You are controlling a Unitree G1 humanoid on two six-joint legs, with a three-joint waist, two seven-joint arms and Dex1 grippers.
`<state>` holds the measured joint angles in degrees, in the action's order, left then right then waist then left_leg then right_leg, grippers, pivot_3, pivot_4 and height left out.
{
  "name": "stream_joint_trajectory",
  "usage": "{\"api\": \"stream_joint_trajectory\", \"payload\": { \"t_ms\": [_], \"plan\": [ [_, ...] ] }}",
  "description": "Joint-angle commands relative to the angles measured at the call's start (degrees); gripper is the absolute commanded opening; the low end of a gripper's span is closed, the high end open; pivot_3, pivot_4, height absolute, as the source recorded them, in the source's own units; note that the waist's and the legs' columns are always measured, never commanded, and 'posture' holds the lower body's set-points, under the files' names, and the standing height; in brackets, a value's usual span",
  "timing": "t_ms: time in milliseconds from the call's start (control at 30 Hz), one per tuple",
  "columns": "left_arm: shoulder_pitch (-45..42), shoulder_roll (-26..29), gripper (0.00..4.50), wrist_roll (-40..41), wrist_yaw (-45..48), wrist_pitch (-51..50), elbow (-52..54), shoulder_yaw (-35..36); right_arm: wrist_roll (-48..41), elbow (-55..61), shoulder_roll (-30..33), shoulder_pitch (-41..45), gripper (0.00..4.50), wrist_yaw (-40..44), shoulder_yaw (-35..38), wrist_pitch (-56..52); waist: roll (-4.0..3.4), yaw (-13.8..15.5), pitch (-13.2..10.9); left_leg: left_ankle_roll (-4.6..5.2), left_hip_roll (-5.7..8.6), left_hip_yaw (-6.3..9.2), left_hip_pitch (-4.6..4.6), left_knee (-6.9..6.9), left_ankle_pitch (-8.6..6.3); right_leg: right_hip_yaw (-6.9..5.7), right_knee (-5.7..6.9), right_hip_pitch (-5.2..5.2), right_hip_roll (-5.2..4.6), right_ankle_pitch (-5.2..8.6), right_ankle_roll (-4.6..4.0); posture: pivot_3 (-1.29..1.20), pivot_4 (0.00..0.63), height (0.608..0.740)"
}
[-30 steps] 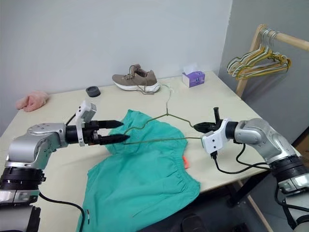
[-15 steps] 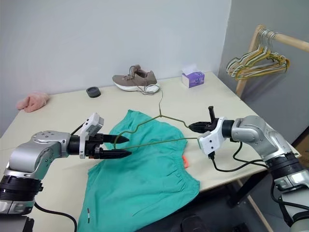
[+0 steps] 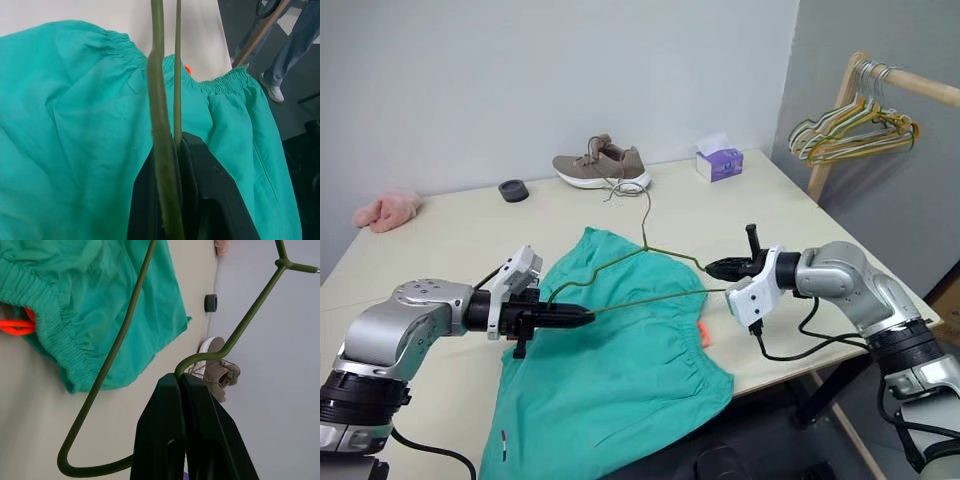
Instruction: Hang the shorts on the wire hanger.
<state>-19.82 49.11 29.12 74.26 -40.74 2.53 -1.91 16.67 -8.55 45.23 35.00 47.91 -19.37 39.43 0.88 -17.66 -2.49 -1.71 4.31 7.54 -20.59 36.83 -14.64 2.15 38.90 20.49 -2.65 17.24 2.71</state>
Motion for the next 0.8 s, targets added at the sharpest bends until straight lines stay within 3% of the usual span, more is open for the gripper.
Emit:
{"api": "stream_joint_trajectory", "payload": {
  "t_ms": [33,167,367,567,800],
  "plan": [
    [-0.4,0.4,0.0,0.5,-1.0,0.5,1.6,1.5,-5.6,4.8,0.0,-0.6,1.04,2.9,0.7,-1.6,0.0,0.0,0.0,0.0,0.0,0.0,-0.01,0.01,0.0,0.0,0.0,0.0,0.0,0.0,0.0,-0.33,0.0,0.74],
    [0.1,0.3,0.0,-0.3,-1.7,2.0,2.0,1.4,-14.4,10.2,0.7,-3.6,2.4,7.3,3.3,-13.9,0.0,0.1,0.0,0.0,0.0,0.01,-0.01,0.03,0.0,0.0,0.0,-0.01,0.0,0.0,0.0,-0.33,0.0,0.74],
    [1.3,1.2,0.0,-2.7,-1.2,6.4,3.4,0.0,-30.7,20.1,3.9,-6.9,4.47,11.6,9.7,-47.4,0.0,0.5,0.0,0.04,0.01,0.05,-0.12,0.09,-0.03,-0.03,-0.02,0.02,-0.02,0.0,0.0,-0.33,0.0,0.74],
    [1.1,1.9,0.0,-4.2,0.4,9.4,5.5,-1.2,-35.3,25.0,5.7,-6.6,4.47,12.1,9.2,-69.4,-0.01,0.6,0.0,0.11,0.0,0.04,-0.13,0.09,-0.09,-0.05,-0.03,0.04,-0.03,0.0,0.0,-0.34,0.0,0.74],
    [0.2,2.3,0.0,-5.5,1.5,11.4,6.8,-2.9,-31.6,22.8,2.6,-1.9,4.47,14.9,0.5,-76.7,-0.04,0.3,0.0,0.12,0.0,-0.03,-0.19,0.09,-0.12,-0.01,-0.03,0.12,-0.05,0.0,0.01,-0.33,0.0,0.74]
  ]
}}
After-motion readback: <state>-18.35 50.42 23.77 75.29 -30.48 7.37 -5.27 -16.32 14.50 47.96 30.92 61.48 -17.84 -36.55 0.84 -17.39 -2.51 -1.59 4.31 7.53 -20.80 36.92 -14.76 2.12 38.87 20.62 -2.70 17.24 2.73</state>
